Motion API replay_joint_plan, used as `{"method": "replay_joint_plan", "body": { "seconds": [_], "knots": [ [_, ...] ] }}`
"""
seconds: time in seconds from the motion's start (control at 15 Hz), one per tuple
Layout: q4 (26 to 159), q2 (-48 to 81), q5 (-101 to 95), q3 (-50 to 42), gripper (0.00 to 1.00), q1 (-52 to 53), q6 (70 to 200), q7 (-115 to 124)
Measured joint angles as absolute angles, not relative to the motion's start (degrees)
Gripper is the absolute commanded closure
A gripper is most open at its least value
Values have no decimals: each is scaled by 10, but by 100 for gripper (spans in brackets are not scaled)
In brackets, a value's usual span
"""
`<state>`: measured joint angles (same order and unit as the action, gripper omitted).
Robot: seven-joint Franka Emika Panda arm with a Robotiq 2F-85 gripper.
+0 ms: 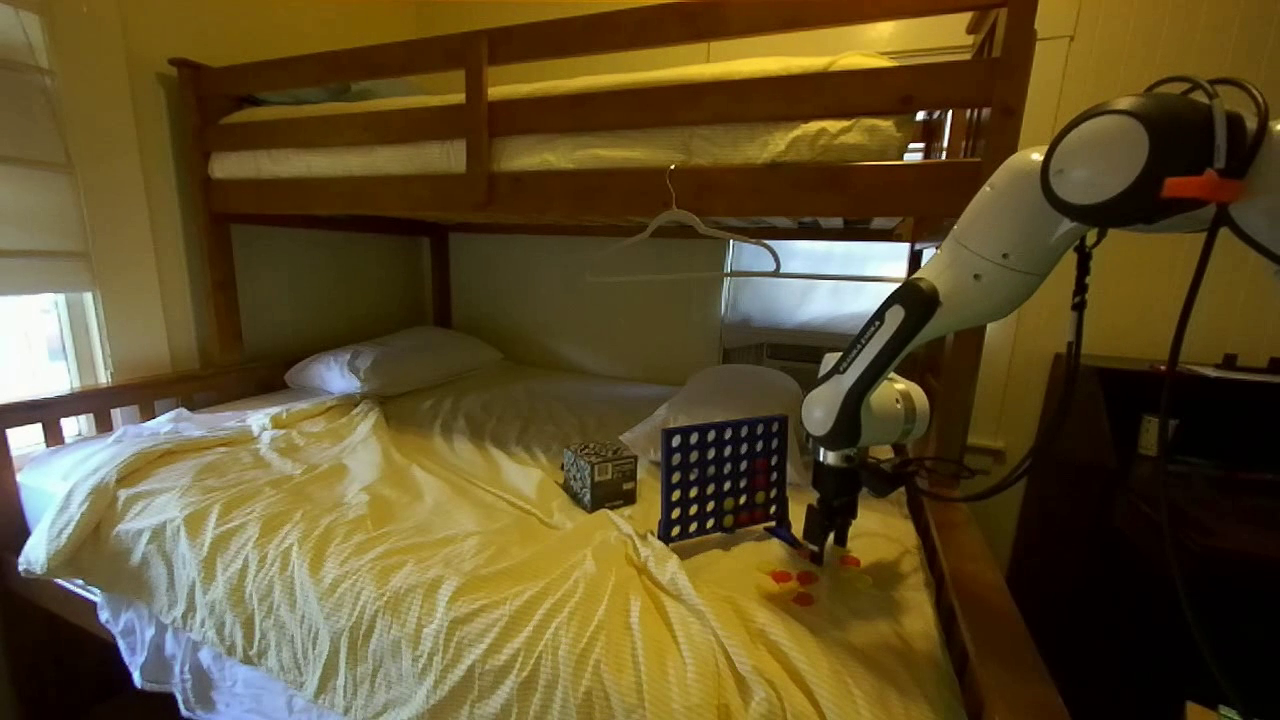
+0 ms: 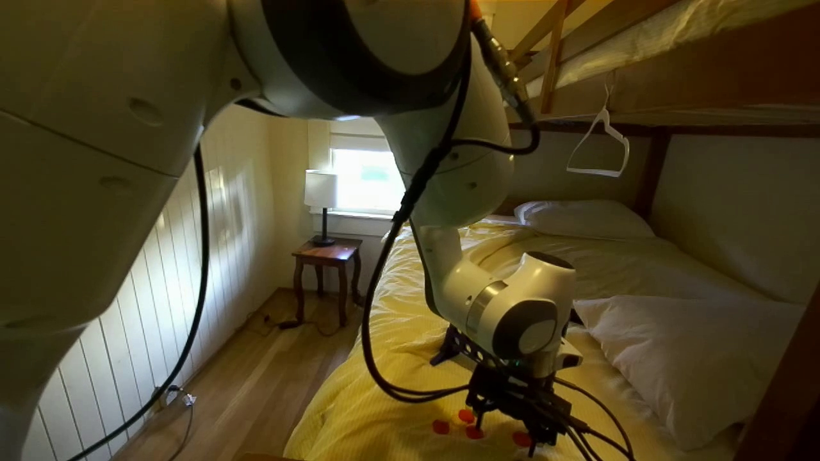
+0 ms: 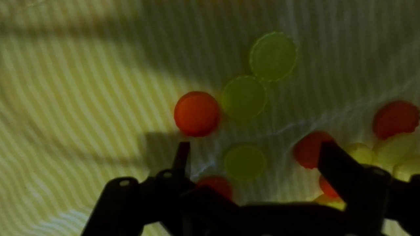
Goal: Put one yellow chip in the blue gameboard.
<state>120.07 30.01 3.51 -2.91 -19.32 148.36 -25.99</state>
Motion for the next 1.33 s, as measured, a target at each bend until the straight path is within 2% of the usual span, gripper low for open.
{"method": "replay_joint_plan", "body": {
  "seconds": [0.07, 0.2, 0.4, 0.53, 0.6, 0.67, 0.73, 0.8, 0.87, 0.93, 1.0, 1.13, 1.2, 1.27, 1.33],
  "knots": [
    [1197, 303, 35, -28, 22, -194, 1484, -259],
    [1191, 310, 37, -27, 33, -194, 1484, -258],
    [1182, 318, 43, -23, 55, -197, 1484, -258],
    [1177, 322, 45, -20, 28, -200, 1483, -257],
    [1174, 324, 45, -19, 40, -201, 1483, -255],
    [1173, 326, 45, -19, 62, -201, 1483, -255],
    [1172, 327, 45, -19, 58, -202, 1483, -254],
    [1170, 328, 45, -19, 60, -202, 1483, -254],
    [1168, 330, 45, -19, 41, -202, 1483, -253],
    [1166, 331, 45, -19, 49, -202, 1483, -253],
    [1165, 332, 45, -19, 72, -202, 1483, -252],
    [1163, 335, 45, -19, 77, -202, 1483, -251],
    [1161, 336, 45, -19, 74, -202, 1483, -251],
    [1160, 337, 45, -19, 54, -202, 1483, -251],
    [1160, 338, 45, -19, 51, -202, 1483, -251]
  ]
}}
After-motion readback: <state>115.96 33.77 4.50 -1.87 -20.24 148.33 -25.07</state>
